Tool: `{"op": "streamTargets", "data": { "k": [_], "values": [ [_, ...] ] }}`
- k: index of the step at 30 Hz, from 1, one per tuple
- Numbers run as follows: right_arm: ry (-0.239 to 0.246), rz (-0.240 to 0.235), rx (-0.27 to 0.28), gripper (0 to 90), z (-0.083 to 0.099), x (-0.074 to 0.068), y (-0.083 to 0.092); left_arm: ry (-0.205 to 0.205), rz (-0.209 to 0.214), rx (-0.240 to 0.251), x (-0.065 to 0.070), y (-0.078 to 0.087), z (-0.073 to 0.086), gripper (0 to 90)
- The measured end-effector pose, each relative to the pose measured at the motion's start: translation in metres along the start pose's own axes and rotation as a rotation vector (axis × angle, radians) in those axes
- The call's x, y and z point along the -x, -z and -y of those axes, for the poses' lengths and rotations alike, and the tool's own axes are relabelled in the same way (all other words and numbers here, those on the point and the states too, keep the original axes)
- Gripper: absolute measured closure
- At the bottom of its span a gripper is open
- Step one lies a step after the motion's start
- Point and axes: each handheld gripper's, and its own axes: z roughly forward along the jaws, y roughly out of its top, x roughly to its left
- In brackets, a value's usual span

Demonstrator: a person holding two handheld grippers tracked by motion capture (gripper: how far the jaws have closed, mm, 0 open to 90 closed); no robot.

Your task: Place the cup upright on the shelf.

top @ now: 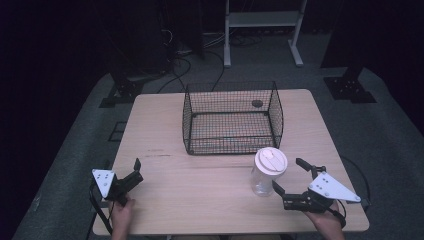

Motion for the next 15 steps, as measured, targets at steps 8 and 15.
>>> {"op": "streamTargets", "data": {
  "k": [8,15],
  "values": [
    [-0.003,-0.005,0.006,0.0,-0.002,-0.007,-0.013,0.0,0.0,-0.001,0.0,0.0,0.0,0.0],
    [-0.015,0.005,0.016,0.0,-0.003,-0.007,-0.022,0.001,0.0,0.0,0.0,0.0,0.0,0.0]
  ]
}}
